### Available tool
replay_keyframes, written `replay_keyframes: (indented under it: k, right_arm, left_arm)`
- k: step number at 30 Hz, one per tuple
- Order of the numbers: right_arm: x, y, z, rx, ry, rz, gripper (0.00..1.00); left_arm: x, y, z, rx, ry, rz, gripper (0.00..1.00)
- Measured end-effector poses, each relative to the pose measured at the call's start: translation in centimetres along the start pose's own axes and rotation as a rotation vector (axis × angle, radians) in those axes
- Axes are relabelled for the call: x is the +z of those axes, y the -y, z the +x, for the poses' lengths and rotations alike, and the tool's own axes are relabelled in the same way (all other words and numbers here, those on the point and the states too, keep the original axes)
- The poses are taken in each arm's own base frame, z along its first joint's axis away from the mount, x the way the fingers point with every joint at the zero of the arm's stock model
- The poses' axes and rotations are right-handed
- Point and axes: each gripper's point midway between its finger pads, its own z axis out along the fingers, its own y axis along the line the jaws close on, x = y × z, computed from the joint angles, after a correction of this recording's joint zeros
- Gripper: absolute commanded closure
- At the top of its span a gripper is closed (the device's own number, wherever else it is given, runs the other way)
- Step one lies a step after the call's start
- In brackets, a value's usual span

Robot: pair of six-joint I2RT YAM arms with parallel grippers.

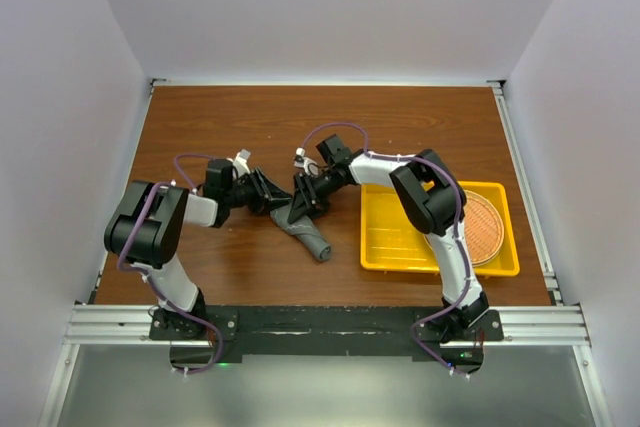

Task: Fold the napkin, place the utensils inside, and roll it up
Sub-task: Roll the napkin with the utensil

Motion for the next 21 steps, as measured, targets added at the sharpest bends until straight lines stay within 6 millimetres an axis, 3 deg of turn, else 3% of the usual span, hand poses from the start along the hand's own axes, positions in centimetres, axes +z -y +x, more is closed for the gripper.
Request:
replay_keyframes:
  k: [4, 11, 17, 21]
  right_arm:
    - [-0.9, -0.1, 0.1, -0.059, -0.010, 0.061, 0.34]
    - [-3.5, 0.9, 1.2, -0.166, 0.006, 0.251, 0.34]
    - [-4.0, 2.0, 2.8, -0.226, -0.008, 0.363, 0.36]
    - [-4.5, 2.0, 2.8, -0.339, 0.006, 0.502, 0.30]
  left_arm:
    - [0.0, -0.1, 0.0, 0.011, 0.002, 0.003, 0.64]
    - [0.1, -0.1, 0.0, 0.013, 0.003, 0.003, 0.64]
    - [0.2, -0.1, -0.1, 0.002, -0.008, -0.012, 0.64]
    - [0.2, -0.1, -0.2, -0.003, -0.020, -0.029, 0.64]
